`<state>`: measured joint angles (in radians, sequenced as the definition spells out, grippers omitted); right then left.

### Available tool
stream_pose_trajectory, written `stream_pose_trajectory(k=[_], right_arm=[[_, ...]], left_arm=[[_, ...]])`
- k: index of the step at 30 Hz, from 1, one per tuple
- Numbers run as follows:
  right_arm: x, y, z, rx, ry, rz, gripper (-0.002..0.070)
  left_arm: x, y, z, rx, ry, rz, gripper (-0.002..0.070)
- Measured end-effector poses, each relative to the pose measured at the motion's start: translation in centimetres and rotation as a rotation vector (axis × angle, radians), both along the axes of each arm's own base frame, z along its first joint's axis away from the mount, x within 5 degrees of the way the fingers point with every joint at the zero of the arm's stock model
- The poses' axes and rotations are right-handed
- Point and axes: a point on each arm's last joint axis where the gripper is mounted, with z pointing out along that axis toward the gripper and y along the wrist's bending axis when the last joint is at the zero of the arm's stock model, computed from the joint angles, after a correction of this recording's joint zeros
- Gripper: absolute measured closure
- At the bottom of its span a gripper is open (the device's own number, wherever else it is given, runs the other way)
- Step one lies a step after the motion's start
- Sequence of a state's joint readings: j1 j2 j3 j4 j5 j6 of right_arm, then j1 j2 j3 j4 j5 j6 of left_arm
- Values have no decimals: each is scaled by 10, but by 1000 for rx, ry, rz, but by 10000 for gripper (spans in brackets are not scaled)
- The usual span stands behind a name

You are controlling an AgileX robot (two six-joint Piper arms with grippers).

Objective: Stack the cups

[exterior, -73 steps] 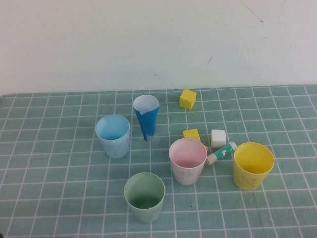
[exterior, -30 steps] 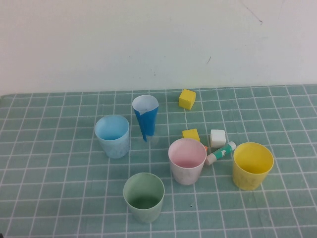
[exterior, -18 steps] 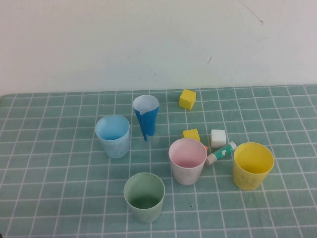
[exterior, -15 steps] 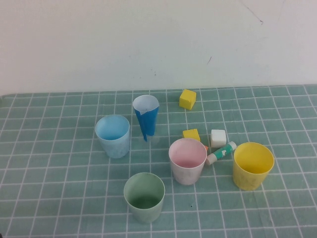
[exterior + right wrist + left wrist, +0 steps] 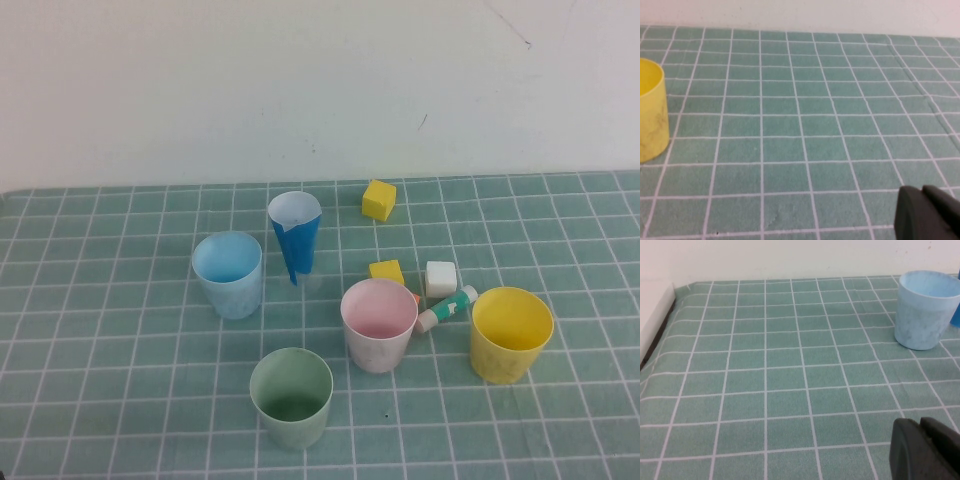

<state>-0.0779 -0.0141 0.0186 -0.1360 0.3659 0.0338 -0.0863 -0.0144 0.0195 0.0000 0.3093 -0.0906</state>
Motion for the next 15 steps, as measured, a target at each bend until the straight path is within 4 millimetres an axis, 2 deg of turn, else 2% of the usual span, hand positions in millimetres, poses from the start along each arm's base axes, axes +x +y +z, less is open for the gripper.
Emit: stream_pose_trajectory(k=[15], right_arm=[[0, -1, 0, -28, 2, -2, 678]], left_arm=[[0, 0, 0, 2, 0, -1, 676]])
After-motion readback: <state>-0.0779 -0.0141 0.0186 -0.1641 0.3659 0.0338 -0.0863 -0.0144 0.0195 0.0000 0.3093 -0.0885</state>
